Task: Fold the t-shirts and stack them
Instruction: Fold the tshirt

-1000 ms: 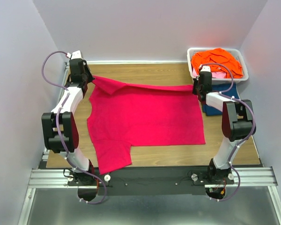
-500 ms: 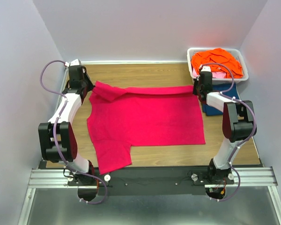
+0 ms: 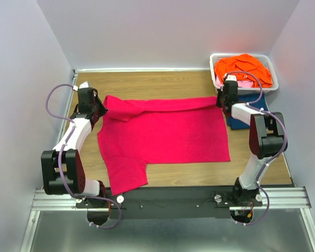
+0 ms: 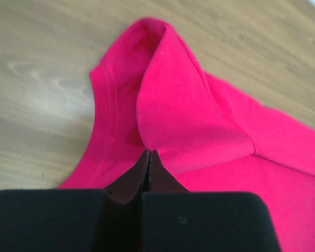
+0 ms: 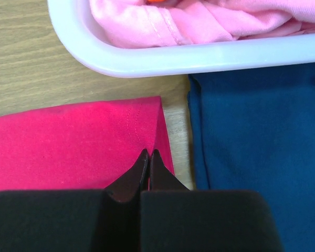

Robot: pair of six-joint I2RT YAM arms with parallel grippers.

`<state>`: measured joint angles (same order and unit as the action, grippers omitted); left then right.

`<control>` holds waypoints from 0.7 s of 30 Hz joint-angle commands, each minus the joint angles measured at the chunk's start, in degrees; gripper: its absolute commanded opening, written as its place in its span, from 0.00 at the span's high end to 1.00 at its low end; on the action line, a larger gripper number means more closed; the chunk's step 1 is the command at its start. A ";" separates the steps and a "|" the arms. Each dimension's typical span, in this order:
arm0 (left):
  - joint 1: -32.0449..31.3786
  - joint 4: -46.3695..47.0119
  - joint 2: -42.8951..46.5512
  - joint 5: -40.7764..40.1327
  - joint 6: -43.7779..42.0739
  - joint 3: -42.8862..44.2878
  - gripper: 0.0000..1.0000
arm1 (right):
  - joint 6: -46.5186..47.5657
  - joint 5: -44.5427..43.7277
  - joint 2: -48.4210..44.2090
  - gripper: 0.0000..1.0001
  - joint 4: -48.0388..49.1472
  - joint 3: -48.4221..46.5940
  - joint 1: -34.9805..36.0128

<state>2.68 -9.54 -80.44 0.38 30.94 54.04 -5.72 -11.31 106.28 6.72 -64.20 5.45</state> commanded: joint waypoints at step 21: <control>0.31 1.02 3.10 4.10 1.23 -7.19 1.00 | -3.78 -0.91 6.92 0.99 -6.19 -2.24 -1.94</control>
<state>2.68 -8.67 -79.00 2.72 32.58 48.12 -8.78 -11.31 111.04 3.38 -64.99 4.19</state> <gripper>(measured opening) 0.004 0.012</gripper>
